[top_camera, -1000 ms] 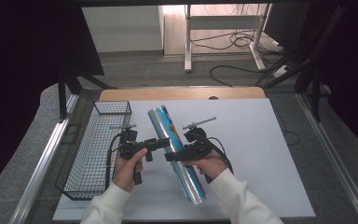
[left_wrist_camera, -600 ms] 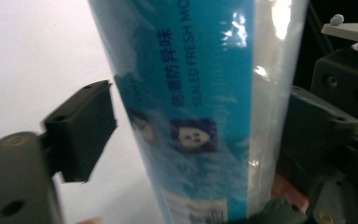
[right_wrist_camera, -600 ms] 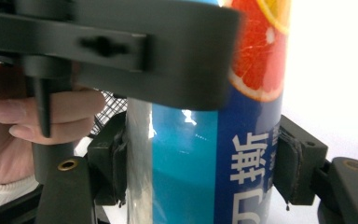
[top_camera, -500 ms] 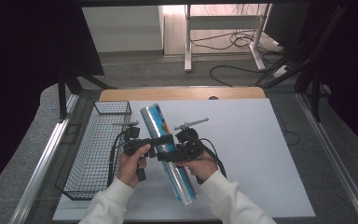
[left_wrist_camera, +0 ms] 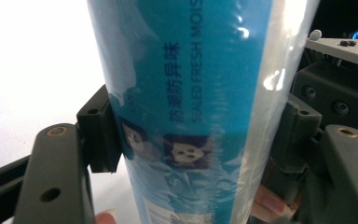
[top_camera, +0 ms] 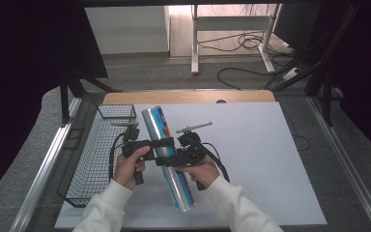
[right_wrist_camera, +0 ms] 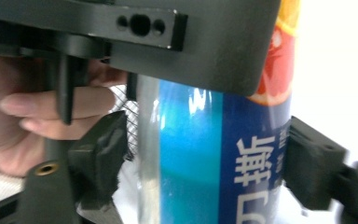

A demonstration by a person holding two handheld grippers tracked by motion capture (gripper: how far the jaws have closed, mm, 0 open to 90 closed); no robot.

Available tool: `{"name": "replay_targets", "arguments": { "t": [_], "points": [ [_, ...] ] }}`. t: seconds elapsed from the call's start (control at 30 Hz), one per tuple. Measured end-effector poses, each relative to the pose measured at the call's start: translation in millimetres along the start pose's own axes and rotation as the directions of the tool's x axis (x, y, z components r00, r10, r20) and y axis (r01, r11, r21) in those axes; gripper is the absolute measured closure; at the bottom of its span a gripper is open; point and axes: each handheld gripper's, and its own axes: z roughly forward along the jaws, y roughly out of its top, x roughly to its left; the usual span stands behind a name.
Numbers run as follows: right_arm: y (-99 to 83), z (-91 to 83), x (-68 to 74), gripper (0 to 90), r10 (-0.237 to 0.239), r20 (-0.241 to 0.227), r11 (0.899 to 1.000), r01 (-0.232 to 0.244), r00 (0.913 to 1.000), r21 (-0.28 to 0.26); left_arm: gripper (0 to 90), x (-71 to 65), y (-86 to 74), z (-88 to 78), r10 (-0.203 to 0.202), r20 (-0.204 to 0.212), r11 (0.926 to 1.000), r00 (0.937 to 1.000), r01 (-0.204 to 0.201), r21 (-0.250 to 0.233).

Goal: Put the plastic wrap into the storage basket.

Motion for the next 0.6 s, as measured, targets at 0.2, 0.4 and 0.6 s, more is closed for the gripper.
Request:
{"name": "replay_targets", "arguments": {
  "t": [0.2,0.4,0.6],
  "points": [
    [-2.3,-22.1,4.4,8.8,-0.049,0.004,0.999,0.050,0.9988,-0.020,32.1,-10.6,12.8,-15.1,0.046,0.006,0.9989,0.9989,-0.046,0.001],
    [-8.7,-64.0,-14.3,8.7,-0.033,0.054,0.996,0.038,0.9980,-0.078,32.1,-24.9,25.8,-35.2,0.086,-0.059,0.9947,0.9946,-0.082,0.062],
    [-23.4,-96.5,-45.1,9.0,0.023,0.102,0.993,-0.011,0.9945,-0.117,32.1,-32.3,35.1,-49.7,0.107,-0.118,0.9895,0.9873,-0.094,0.110]
  ]
}}
